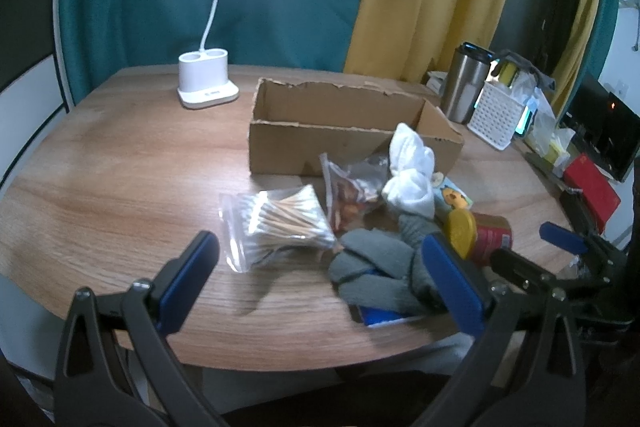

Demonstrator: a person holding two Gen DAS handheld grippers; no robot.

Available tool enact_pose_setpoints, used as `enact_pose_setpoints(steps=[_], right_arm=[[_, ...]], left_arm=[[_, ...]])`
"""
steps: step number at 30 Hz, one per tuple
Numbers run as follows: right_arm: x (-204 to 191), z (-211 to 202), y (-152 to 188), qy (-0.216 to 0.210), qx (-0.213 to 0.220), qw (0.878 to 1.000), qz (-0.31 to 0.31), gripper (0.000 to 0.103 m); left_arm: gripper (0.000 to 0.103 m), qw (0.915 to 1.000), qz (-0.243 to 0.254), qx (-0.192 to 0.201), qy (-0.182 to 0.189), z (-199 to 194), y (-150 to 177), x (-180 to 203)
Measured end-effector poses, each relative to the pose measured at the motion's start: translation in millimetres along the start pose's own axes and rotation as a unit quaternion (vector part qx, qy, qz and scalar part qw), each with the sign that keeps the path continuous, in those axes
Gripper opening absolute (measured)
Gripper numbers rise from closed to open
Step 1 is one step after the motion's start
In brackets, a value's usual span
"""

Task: Organize objects
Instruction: 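Move the right tool toward the red can while the left tool approaches the grey gloves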

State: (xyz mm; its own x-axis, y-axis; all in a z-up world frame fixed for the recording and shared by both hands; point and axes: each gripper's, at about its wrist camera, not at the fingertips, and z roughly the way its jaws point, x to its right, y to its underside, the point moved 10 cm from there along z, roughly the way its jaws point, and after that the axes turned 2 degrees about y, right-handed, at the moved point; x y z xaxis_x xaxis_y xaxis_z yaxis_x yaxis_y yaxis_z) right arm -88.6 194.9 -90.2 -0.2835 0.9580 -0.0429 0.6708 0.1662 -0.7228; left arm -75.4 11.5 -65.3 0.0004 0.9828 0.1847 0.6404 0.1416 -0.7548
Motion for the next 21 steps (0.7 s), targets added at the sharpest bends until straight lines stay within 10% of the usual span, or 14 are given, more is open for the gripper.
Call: enact_pose_setpoints(steps=[21], right_arm=[[10,40,-3,-0.022,-0.018,1.0,0.002,0.103]], left_arm=[[0.103,0.9989,0.021,-0.041,0.0,39,11,25]])
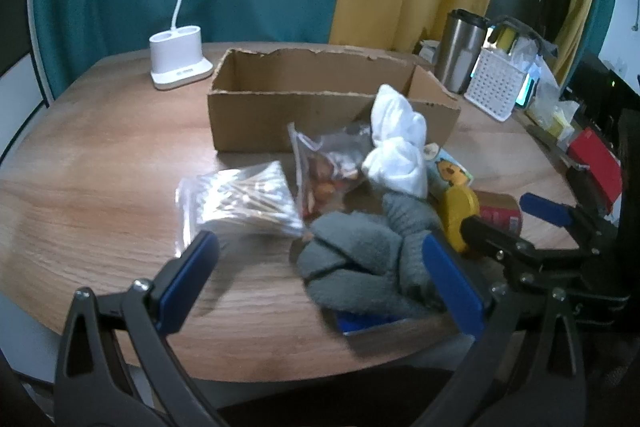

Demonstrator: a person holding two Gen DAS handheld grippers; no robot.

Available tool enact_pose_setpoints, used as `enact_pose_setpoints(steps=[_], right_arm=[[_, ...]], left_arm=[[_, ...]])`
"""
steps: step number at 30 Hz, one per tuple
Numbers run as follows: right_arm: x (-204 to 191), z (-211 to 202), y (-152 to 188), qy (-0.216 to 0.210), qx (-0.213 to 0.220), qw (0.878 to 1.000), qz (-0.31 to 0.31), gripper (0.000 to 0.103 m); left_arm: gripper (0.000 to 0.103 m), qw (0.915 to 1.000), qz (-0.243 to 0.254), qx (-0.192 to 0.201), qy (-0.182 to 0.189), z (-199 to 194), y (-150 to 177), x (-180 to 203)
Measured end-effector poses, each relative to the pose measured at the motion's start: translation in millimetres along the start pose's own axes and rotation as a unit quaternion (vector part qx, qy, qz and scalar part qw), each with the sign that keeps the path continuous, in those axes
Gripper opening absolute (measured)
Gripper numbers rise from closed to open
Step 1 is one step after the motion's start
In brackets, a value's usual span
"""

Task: Organize objects
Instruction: 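Move the right tool toward the red can while the left tool approaches the grey gloves, then close the right tool on the red can while the left tool grips the grey gloves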

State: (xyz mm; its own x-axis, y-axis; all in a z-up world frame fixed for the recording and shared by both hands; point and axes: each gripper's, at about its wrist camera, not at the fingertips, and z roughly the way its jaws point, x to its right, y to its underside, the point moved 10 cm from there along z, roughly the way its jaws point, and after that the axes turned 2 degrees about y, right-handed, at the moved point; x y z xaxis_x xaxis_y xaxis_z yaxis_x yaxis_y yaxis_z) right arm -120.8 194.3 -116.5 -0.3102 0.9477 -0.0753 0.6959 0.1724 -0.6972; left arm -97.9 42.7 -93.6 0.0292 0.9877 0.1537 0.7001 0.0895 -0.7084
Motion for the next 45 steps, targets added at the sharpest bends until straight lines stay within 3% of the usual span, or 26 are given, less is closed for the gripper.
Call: enact_pose_setpoints(steps=[4,9,20,21,22,27,29,32,45], right_arm=[[4,5,0,-0.01,-0.004,1.0,0.003,0.099],[7,14,7,-0.021,-0.019,1.0,0.002,0.072],[30,3,9,-0.027,-0.004,1.0,0.011,0.071],[32,2,9,-0.026,-0.002,1.0,0.012,0.071],[36,0,9,-0.026,0.0,1.0,0.014,0.071],[43,-2,11,-0.025,0.002,0.999,0.02,0.071],[43,-2,12,-0.026,0.001,0.999,0.021,0.071],[44,-3,11,-0.025,0.003,0.999,0.02,0.071],[28,-14,4,-0.02,0.013,1.0,0.007,0.071]], left_arm=[[0.103,1.0,0.004,-0.005,-0.001,4,0,5],[0.103,0.9998,0.014,-0.009,-0.002,9,0,16],[0.1,0.9984,0.05,-0.027,0.009,29,2,50],[0.097,0.9981,0.053,-0.029,0.01,32,3,52],[0.087,0.9977,0.057,-0.037,0.01,36,5,54],[0.075,0.996,0.067,-0.059,0.009,47,12,58],[0.06,0.9954,0.07,-0.062,0.022,47,13,61],[0.052,0.9949,0.073,-0.062,0.031,43,14,64],[0.049,0.9967,0.058,-0.026,0.051,7,2,52]])
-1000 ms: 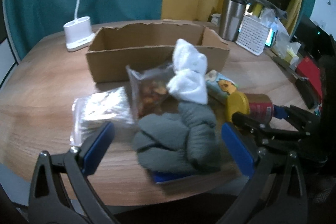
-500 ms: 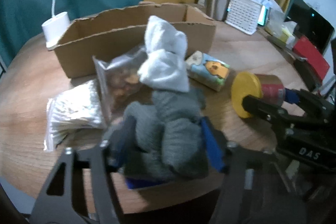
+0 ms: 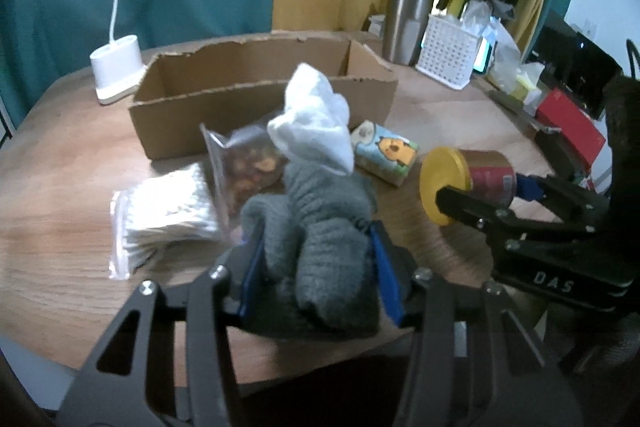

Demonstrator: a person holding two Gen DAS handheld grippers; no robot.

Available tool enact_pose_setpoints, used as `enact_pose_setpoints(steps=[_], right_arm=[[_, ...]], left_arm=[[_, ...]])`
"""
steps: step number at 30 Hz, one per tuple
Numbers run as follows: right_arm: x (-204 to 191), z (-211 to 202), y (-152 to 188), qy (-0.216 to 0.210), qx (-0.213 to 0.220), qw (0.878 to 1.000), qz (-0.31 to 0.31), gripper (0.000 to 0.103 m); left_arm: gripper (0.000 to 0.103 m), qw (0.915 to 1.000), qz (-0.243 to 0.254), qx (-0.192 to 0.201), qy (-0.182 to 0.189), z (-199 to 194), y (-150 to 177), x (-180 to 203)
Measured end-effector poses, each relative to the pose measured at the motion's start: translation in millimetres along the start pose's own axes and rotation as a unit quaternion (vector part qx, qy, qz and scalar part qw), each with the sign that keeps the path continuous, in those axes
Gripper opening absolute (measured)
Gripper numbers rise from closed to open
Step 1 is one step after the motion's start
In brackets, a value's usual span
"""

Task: Organize objects
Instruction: 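Close the right tool on the red can while the left tool grips the grey gloves, then carry the red can with the right tool while the left tool carries the gloves over the box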

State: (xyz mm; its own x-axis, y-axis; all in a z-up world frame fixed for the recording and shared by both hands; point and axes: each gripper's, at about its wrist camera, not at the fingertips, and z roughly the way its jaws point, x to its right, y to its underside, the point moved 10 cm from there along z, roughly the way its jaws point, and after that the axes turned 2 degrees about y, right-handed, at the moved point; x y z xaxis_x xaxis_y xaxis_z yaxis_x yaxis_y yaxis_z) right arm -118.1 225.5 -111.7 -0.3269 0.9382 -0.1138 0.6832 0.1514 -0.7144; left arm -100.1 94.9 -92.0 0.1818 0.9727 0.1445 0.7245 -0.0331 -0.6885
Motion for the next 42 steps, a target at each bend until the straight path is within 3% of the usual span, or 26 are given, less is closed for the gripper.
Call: enact_pose_setpoints(steps=[12,22,42], right_arm=[[-19,-11,-7,-0.001,0.011,1.0,-0.016,0.071],[-30,-11,-8,-0.004,0.01,1.0,-0.025,0.071],[-24,-4,-23,0.002,0.005,1.0,-0.025,0.071]], left_arm=[[0.049,0.9992,-0.02,0.03,-0.019,-32,-3,-28],[0.049,0.9979,-0.042,0.023,-0.044,-42,12,-56],[0.049,0.9963,-0.058,0.046,-0.044,-42,-26,-66]])
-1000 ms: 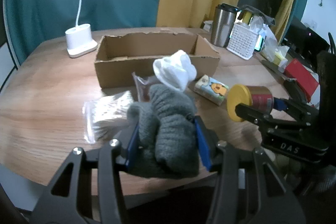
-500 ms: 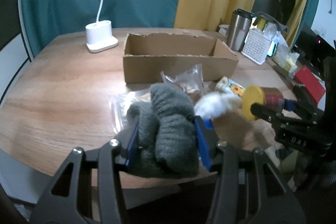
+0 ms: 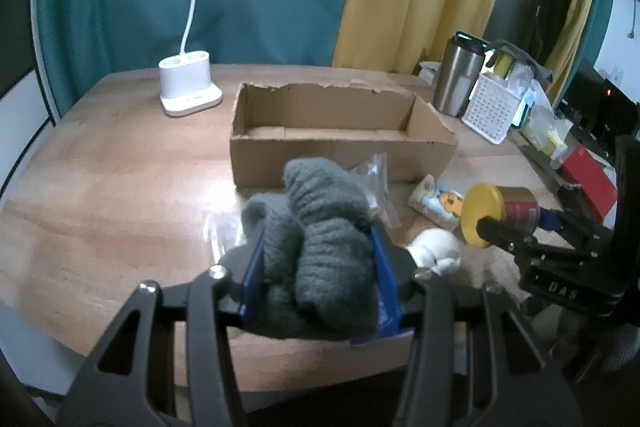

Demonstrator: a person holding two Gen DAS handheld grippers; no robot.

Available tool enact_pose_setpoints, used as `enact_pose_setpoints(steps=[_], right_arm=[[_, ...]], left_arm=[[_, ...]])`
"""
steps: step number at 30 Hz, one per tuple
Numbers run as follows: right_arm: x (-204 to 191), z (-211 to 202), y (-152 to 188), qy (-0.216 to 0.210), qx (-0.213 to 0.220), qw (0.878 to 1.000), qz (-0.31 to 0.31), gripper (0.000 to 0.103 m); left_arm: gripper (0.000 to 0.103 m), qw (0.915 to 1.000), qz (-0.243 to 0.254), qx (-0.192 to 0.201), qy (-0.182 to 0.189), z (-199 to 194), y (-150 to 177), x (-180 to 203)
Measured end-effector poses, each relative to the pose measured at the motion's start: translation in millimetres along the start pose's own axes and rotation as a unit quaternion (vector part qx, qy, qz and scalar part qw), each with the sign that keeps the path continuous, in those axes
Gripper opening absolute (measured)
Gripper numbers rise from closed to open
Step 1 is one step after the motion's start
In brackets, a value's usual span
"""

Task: Organize objects
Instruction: 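Carry the red can with the right tool while the left tool carries the gloves over the box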

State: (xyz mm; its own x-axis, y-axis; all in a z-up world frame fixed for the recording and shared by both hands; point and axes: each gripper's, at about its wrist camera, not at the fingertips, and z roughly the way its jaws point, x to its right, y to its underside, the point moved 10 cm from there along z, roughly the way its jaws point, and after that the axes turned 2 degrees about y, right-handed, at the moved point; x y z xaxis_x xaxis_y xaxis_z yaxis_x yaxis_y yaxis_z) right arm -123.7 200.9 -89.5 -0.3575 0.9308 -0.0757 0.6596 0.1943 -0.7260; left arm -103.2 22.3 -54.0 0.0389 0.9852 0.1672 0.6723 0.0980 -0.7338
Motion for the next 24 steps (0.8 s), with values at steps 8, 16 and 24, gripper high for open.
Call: enact_pose_setpoints(steps=[8,16,24], right_arm=[[4,2,-16,0.001,0.003,1.0,0.0,0.071],[9,3,-36,0.0,0.01,1.0,-0.002,0.071],[12,5,-55,-0.003,0.019,1.0,-0.003,0.071]], left_arm=[[0.049,0.9999,-0.002,0.012,0.003,3,-21,2],[0.049,0.9998,0.002,0.019,0.009,6,-40,8],[0.049,0.9995,0.007,0.027,0.012,10,-60,14]])
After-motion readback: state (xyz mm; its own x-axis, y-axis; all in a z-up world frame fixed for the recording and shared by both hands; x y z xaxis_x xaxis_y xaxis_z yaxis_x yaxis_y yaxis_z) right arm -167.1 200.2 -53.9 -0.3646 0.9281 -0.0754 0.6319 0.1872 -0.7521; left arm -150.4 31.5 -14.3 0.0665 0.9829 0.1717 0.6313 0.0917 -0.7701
